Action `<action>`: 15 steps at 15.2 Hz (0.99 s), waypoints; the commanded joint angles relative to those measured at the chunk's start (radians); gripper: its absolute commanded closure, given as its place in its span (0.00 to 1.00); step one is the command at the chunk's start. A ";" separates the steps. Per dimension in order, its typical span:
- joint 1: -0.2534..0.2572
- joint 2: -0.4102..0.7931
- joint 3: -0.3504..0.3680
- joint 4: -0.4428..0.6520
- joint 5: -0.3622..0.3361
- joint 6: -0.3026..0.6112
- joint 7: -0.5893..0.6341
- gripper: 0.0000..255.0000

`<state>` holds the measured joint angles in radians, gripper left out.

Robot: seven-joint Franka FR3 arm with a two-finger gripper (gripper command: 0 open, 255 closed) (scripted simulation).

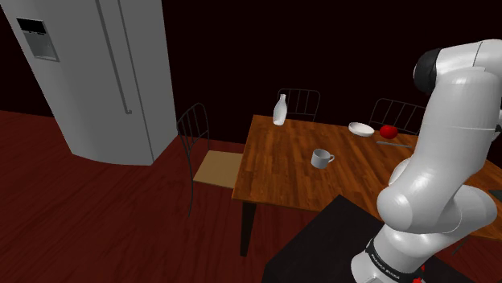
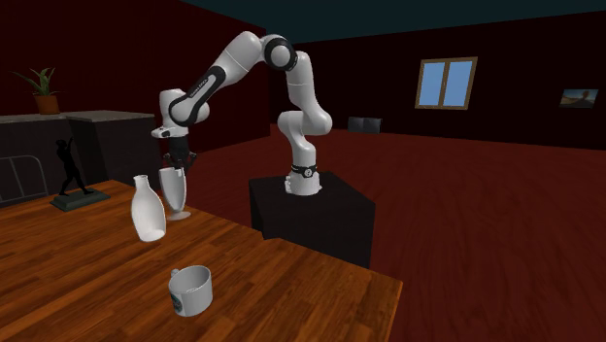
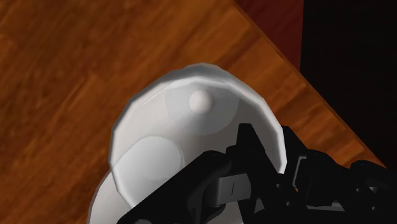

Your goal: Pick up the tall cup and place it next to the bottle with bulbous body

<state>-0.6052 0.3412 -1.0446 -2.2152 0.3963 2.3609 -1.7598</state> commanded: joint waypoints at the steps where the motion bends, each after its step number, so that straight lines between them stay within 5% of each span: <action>1: -0.021 0.021 0.025 -0.005 0.029 0.019 -0.020 1.00; 10: -0.037 0.037 0.043 -0.007 0.050 0.032 -0.033 1.00; 11: -0.037 0.037 0.043 -0.007 0.050 0.032 -0.033 0.00; 15: -0.037 0.037 0.043 -0.007 0.050 0.032 -0.033 0.00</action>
<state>-0.6423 0.3783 -1.0010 -2.2220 0.4461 2.3923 -1.7929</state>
